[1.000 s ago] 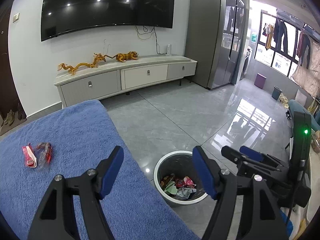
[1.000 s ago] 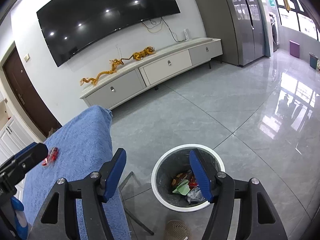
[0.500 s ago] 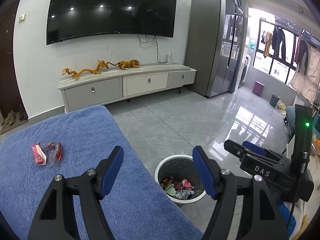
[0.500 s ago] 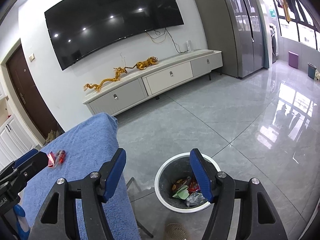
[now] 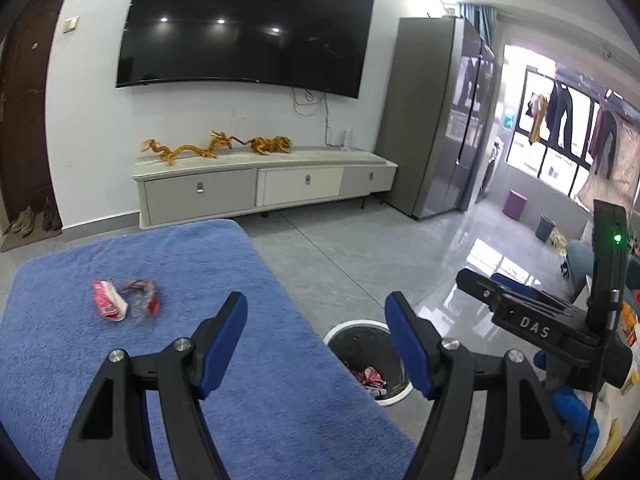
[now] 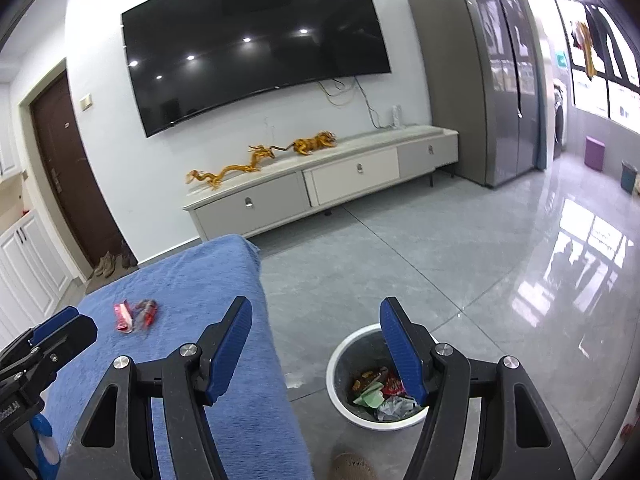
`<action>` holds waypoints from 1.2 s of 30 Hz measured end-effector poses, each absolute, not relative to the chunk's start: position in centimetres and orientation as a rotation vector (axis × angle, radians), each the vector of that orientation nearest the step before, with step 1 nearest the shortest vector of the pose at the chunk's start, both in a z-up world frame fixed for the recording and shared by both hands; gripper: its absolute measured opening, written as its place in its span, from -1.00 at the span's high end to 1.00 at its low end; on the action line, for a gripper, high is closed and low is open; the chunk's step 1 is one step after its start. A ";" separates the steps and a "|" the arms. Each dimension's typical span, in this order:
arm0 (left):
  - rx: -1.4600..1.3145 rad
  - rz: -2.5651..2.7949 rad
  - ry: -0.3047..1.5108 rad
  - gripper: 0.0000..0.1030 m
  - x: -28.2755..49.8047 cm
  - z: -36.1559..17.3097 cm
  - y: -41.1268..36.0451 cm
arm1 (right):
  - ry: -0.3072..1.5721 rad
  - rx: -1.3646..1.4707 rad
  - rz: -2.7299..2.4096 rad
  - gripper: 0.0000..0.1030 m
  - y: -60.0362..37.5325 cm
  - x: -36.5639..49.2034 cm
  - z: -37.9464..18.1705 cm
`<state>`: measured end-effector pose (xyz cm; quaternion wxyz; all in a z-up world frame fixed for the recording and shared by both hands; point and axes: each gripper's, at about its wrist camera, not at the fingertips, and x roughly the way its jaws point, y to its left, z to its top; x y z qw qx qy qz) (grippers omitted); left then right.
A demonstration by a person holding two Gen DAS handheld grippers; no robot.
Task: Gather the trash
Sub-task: 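Move both open tools back toward the last pink wrapper on the towel, then grasp the pink wrapper with the left tool while the right tool grasps the clear wrapper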
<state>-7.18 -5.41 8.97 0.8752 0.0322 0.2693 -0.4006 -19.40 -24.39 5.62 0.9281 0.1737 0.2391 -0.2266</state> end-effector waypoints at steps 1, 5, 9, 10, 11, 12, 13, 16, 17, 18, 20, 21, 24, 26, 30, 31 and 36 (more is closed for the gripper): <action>0.056 -0.827 0.560 -0.36 -7.0 9.1 -4.6 | 0.488 0.348 -0.460 -0.24 -24.0 -19.2 5.8; 0.012 -0.787 0.563 -0.36 -5.7 9.0 -1.8 | 0.482 0.302 -0.432 -0.24 -22.0 -18.2 7.0; -0.034 -0.724 0.588 -0.36 -3.4 8.1 1.2 | 0.494 0.264 -0.392 -0.24 -20.2 -16.7 7.3; -0.046 -0.703 0.596 -0.36 -2.7 7.7 2.0 | 0.500 0.257 -0.377 -0.24 -19.8 -16.3 7.1; -0.053 -0.686 0.604 -0.36 -2.1 7.4 2.5 | 0.509 0.249 -0.362 -0.24 -19.5 -15.7 7.1; -0.062 -0.667 0.616 -0.36 -1.3 7.0 3.3 | 0.516 0.240 -0.352 -0.24 -19.0 -15.5 6.9; -0.073 -0.646 0.628 -0.36 -0.6 6.6 4.0 | 0.525 0.229 -0.344 -0.24 -18.7 -14.9 6.8; -0.106 -0.592 0.663 -0.36 1.4 5.3 5.8 | 0.546 0.212 -0.303 -0.24 -18.0 -13.0 6.5; -0.118 -0.575 0.679 -0.36 2.2 4.9 6.5 | 0.553 0.211 -0.286 -0.24 -17.8 -12.1 6.3; -0.127 -0.563 0.690 -0.36 2.7 4.5 6.9 | 0.559 0.212 -0.270 -0.24 -17.6 -11.4 6.2; -0.137 -0.533 0.707 -0.36 3.7 3.7 7.7 | 0.571 0.212 -0.230 -0.24 -17.2 -9.6 5.8; -0.141 -0.512 0.718 -0.36 4.5 3.2 8.3 | 0.579 0.210 -0.207 -0.24 -16.9 -8.6 5.5; -0.164 -0.463 0.746 -0.36 6.4 2.0 9.6 | 0.600 0.204 -0.146 -0.24 -16.1 -6.2 4.7; -0.178 -0.438 0.768 -0.36 7.9 1.3 10.0 | 0.616 0.194 -0.100 -0.20 -15.5 -4.2 4.0; -0.181 -0.403 0.803 -0.36 10.6 -0.2 9.8 | 0.645 0.194 -0.031 -0.13 -14.9 -0.8 2.4; -0.179 -0.397 0.809 -0.36 11.4 -0.6 9.6 | 0.653 0.199 -0.014 -0.07 -14.8 0.1 2.0; -0.157 -0.389 0.843 -0.36 14.7 -2.1 7.6 | 0.682 0.238 0.070 0.04 -15.2 4.0 0.2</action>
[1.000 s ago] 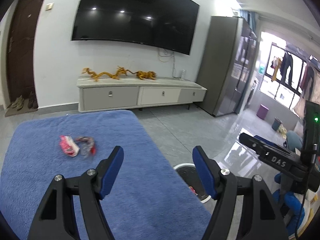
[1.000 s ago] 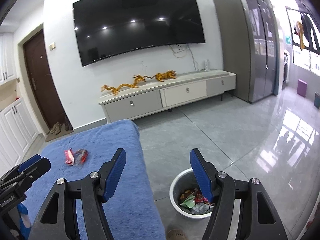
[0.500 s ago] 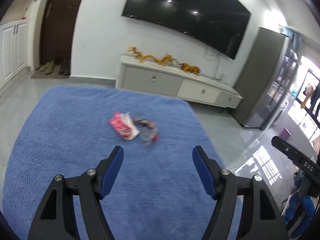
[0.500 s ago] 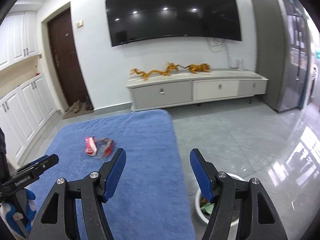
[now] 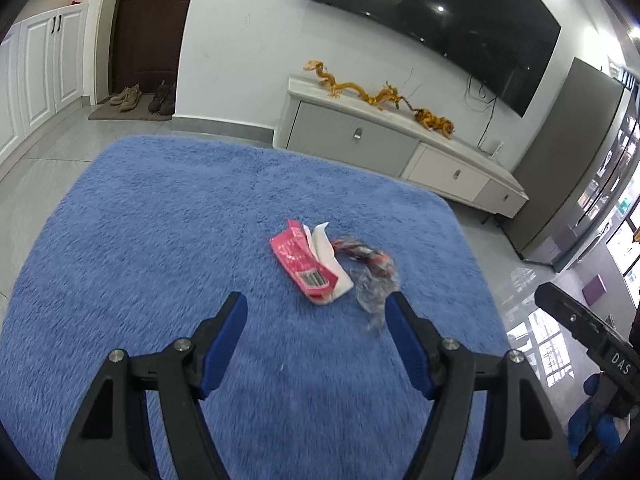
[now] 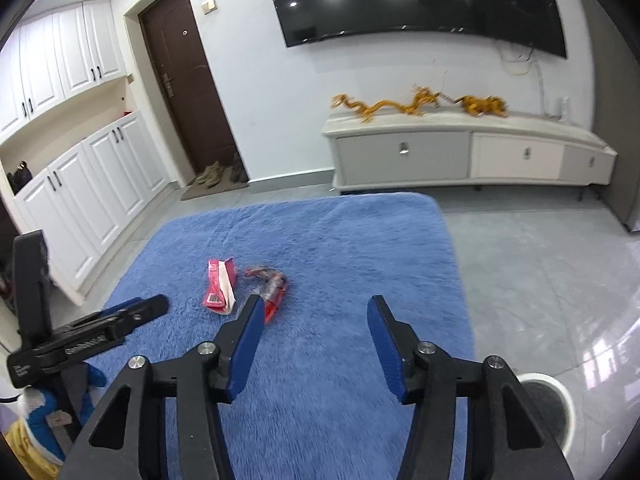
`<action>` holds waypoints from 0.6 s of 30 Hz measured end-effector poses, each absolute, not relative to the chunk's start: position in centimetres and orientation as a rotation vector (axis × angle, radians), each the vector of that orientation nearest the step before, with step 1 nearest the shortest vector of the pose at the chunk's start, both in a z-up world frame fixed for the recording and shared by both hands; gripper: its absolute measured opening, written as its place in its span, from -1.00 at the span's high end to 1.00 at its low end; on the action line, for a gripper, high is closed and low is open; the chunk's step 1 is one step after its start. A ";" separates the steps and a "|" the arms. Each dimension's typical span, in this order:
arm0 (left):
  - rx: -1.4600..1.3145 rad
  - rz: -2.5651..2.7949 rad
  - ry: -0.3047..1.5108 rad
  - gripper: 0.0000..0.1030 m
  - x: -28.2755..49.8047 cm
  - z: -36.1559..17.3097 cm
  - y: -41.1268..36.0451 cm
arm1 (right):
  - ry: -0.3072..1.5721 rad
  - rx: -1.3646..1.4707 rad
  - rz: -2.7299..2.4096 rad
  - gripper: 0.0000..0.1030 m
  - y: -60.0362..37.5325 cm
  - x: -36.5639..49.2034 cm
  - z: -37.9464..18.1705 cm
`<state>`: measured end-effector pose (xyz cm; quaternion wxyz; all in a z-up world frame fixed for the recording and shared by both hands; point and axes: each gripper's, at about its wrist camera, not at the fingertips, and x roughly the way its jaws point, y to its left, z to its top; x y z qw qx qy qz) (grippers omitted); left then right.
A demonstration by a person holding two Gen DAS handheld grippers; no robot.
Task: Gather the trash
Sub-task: 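Grasp the pink wrapper with the left tool while the right tool grasps the clear wrapper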
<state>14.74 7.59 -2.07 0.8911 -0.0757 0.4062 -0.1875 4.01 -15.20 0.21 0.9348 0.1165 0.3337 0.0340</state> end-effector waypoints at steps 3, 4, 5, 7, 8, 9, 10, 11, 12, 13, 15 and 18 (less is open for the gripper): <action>-0.134 -0.389 0.858 -0.36 16.7 -2.9 6.1 | 0.690 0.271 0.107 0.08 -15.6 6.4 -0.7; -0.126 -0.388 0.863 -0.36 17.4 -3.2 5.7 | 0.693 0.279 0.117 0.10 -15.6 6.9 -1.0; -0.121 -0.388 0.866 -0.36 17.7 -3.4 5.3 | 0.696 0.288 0.129 0.12 -15.8 7.4 -1.3; -0.102 -0.380 0.872 -0.36 18.8 -4.0 4.4 | 0.704 0.307 0.153 0.13 -15.9 8.4 -1.8; -0.092 -0.374 0.880 -0.36 19.3 -4.4 4.1 | 0.708 0.313 0.161 0.13 -15.9 8.9 -2.0; -0.085 -0.372 0.889 -0.36 19.8 -4.8 3.8 | 0.713 0.318 0.169 0.14 -15.8 9.2 -2.3; -0.079 -0.369 0.897 -0.36 20.2 -5.1 3.6 | 0.717 0.323 0.179 0.15 -15.7 9.5 -2.5; -0.076 -0.367 0.905 -0.36 20.5 -5.6 3.5 | 0.723 0.327 0.194 0.15 -15.6 10.0 -2.8; -0.080 -0.367 0.916 -0.36 20.8 -6.0 3.5 | 0.728 0.329 0.204 0.15 -15.4 10.4 -2.9; -0.087 -0.364 0.927 -0.35 21.1 -6.4 3.6 | 0.732 0.331 0.211 0.15 -15.3 10.6 -3.1; -0.116 -0.364 0.954 -0.34 21.5 -7.4 4.1 | 0.743 0.334 0.232 0.15 -15.0 11.2 -3.5; -0.136 -0.353 0.950 -0.11 21.6 -7.9 4.8 | 0.758 0.335 0.259 0.15 -14.1 12.1 -4.0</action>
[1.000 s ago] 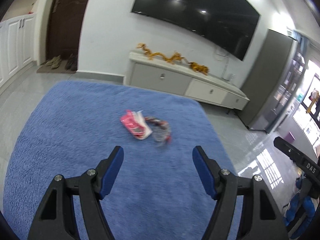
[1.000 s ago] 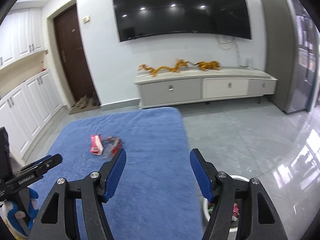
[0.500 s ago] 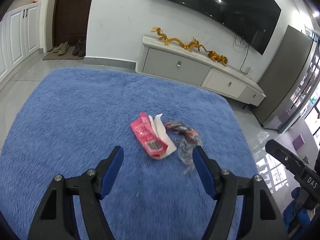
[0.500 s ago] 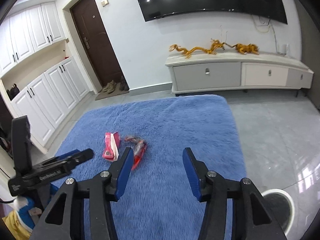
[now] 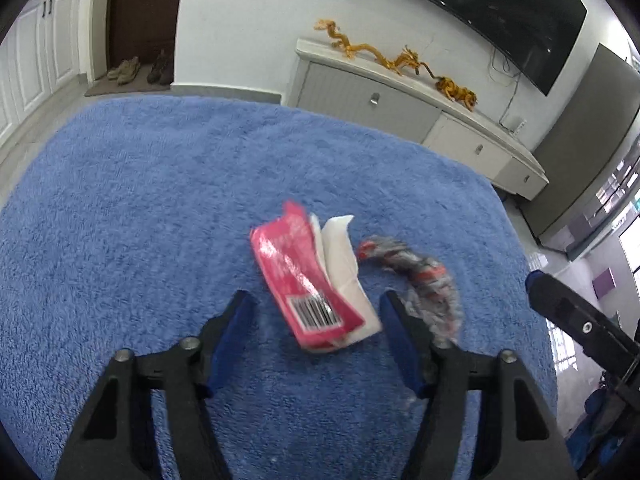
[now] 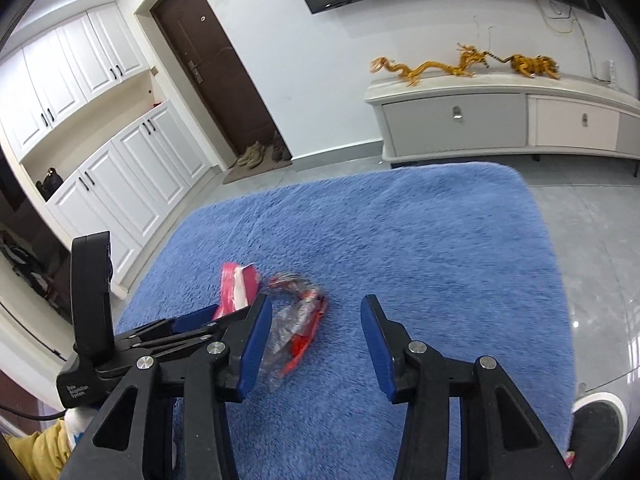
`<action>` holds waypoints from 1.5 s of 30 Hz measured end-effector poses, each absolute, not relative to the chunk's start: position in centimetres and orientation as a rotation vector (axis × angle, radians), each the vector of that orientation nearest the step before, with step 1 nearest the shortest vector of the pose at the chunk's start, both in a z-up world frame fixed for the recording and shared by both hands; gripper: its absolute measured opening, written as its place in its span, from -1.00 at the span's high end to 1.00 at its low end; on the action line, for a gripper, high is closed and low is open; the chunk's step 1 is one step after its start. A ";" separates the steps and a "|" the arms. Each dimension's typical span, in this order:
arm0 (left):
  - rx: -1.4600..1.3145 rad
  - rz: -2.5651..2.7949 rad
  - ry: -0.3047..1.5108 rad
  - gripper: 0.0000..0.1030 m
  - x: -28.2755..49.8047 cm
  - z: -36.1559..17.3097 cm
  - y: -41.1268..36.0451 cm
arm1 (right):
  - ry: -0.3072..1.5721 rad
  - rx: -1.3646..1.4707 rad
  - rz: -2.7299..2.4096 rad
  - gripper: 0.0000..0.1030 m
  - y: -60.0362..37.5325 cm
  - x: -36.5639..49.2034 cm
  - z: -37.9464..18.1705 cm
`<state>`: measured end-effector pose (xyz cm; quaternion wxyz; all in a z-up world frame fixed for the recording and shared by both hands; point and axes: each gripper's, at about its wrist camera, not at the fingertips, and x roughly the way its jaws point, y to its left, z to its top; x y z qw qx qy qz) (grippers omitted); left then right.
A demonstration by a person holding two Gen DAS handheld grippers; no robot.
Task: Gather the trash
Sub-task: 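Grasp the pink wrapper with the left tool while the right tool grasps the clear wrapper, then carry the pink wrapper and clear wrapper over the bin with both tools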
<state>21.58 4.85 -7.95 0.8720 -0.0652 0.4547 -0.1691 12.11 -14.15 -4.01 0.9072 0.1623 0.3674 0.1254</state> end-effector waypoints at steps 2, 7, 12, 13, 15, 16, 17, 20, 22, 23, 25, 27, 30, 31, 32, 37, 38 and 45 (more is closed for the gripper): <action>-0.152 -0.356 0.948 0.09 21.6 -8.0 5.3 | 0.770 0.331 0.273 0.16 -13.6 12.7 -4.4; -0.183 -0.355 0.941 0.40 21.5 -8.2 6.5 | 0.814 0.345 0.298 0.26 -12.4 14.3 -5.7; -0.200 -0.368 0.931 0.44 21.3 -8.2 6.9 | 0.871 0.340 0.299 0.45 -11.6 15.8 -7.4; -0.202 -0.371 0.929 0.45 21.3 -8.0 6.9 | 0.880 0.333 0.295 0.53 -11.4 15.9 -7.6; -0.202 -0.374 0.926 0.46 21.1 -7.9 7.1 | 0.891 0.318 0.281 0.68 -11.1 15.9 -7.9; -0.202 -0.378 0.925 0.46 21.0 -7.7 7.1 | 0.890 0.315 0.276 0.75 -11.1 15.8 -7.9; -0.201 -0.382 0.922 0.46 20.8 -7.6 7.1 | 0.887 0.318 0.274 0.77 -11.2 15.6 -7.9; -0.191 -0.391 0.906 0.46 19.8 -7.0 7.5 | 0.870 0.326 0.267 0.80 -11.5 14.6 -7.5; -0.194 -0.398 0.900 0.46 18.9 -6.5 7.8 | 0.857 0.325 0.262 0.80 -11.7 13.5 -7.0; -0.194 -0.402 0.898 0.46 18.4 -6.2 7.9 | 0.850 0.325 0.259 0.80 -11.8 12.9 -6.8; -0.192 -0.408 0.891 0.46 17.7 -5.6 8.0 | 0.839 0.329 0.251 0.80 -11.9 11.9 -6.3; -0.190 -0.415 0.879 0.46 16.6 -4.7 8.4 | 0.825 0.331 0.243 0.80 -12.3 10.3 -5.5; -0.180 -0.424 0.860 0.46 14.9 -3.4 8.9 | 0.806 0.337 0.225 0.80 -12.9 8.3 -4.6; -0.176 -0.426 0.852 0.46 14.1 -3.0 9.2 | 0.795 0.342 0.216 0.80 -13.3 7.2 -4.1; -0.169 -0.427 0.843 0.46 13.4 -2.5 9.4 | 0.788 0.340 0.206 0.80 -13.5 6.4 -3.6; -0.159 -0.436 0.817 0.46 10.4 -0.6 10.3 | 0.747 0.344 0.155 0.80 -14.2 2.4 -1.4; -0.160 -0.438 0.811 0.46 9.8 -0.2 10.5 | 0.738 0.343 0.146 0.80 -14.3 1.5 -1.0; -0.139 -0.470 0.753 0.46 5.3 2.6 11.7 | 0.674 0.365 0.099 0.80 -15.3 -3.9 1.4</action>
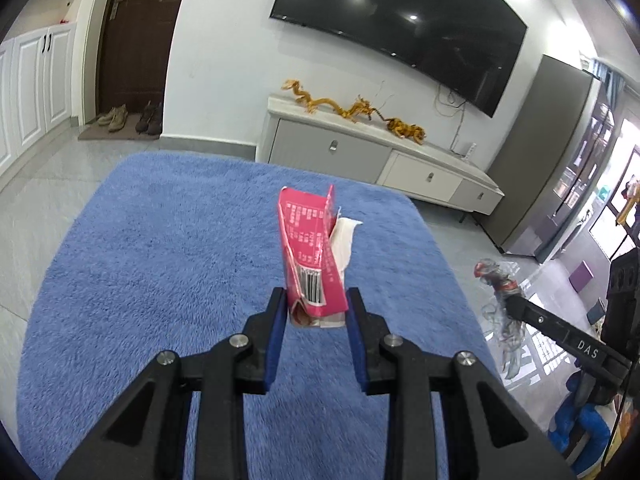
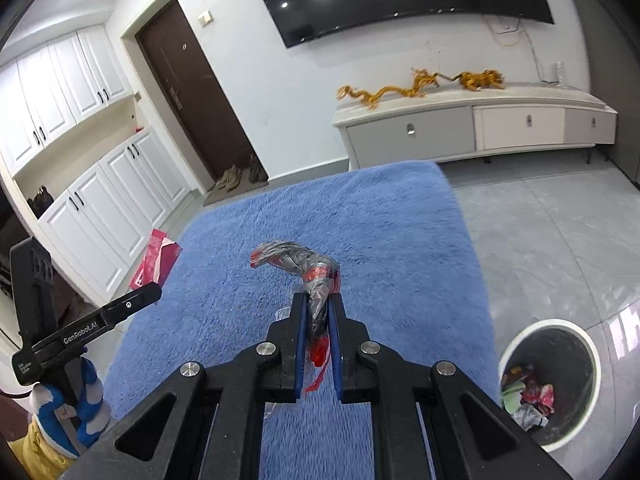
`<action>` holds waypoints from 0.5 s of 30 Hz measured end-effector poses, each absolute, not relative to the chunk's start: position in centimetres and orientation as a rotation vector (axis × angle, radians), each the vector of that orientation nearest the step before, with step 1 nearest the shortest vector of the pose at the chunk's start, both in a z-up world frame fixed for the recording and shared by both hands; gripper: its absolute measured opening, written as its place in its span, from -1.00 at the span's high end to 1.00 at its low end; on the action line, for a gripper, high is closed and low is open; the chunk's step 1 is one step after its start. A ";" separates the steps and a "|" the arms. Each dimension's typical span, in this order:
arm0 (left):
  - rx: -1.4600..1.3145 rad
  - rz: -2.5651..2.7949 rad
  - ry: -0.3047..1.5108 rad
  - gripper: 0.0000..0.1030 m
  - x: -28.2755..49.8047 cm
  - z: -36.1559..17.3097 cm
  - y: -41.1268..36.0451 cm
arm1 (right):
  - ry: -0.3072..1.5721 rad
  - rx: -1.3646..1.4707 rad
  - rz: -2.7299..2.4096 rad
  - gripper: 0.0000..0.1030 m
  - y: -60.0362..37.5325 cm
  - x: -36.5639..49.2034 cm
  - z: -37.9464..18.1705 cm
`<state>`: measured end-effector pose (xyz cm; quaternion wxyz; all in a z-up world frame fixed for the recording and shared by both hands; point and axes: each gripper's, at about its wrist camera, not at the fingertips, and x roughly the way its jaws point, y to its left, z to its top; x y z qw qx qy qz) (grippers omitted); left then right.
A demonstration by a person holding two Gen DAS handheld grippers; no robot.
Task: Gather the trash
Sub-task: 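Carry the pink wrapper and clear wrapper over the bin with both tools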
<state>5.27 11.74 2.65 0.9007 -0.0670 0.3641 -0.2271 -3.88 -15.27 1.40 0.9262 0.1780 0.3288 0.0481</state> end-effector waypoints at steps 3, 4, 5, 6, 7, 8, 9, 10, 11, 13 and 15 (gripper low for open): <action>-0.139 -0.483 0.727 0.46 3.8 4.0 11.9 | 0.646 0.370 0.085 0.80 -15.3 -5.7 2.5; -0.139 -0.487 0.716 0.46 3.2 4.4 11.9 | 0.636 0.372 0.081 0.80 -15.3 -6.2 2.8; -0.139 -0.490 0.710 0.46 2.9 4.7 12.0 | 0.622 0.374 0.077 0.80 -15.4 -6.9 3.3; -0.137 -0.495 0.701 0.46 2.4 5.1 12.0 | 0.613 0.373 0.075 0.80 -15.3 -7.3 3.6; -0.134 -0.499 0.692 0.46 2.0 5.5 12.0 | 0.606 0.372 0.073 0.80 -15.4 -7.7 3.9; -0.130 -0.501 0.682 0.46 1.6 5.9 12.0 | 0.597 0.370 0.071 0.80 -15.4 -8.1 4.3; -0.128 -0.505 0.673 0.46 1.4 6.4 11.8 | 0.587 0.369 0.070 0.80 -15.4 -8.5 4.6; -0.127 -0.508 0.666 0.46 1.0 6.8 11.7 | 0.580 0.369 0.069 0.80 -15.5 -8.8 4.9; -0.126 -0.512 0.659 0.46 0.6 7.1 11.6 | 0.569 0.370 0.067 0.80 -15.5 -9.2 5.2; -0.121 -0.522 0.645 0.46 -0.3 7.8 11.4 | 0.554 0.372 0.064 0.80 -15.7 -9.9 5.6; -0.114 -0.536 0.632 0.46 -1.1 8.4 11.0 | 0.539 0.373 0.058 0.80 -15.9 -10.8 5.9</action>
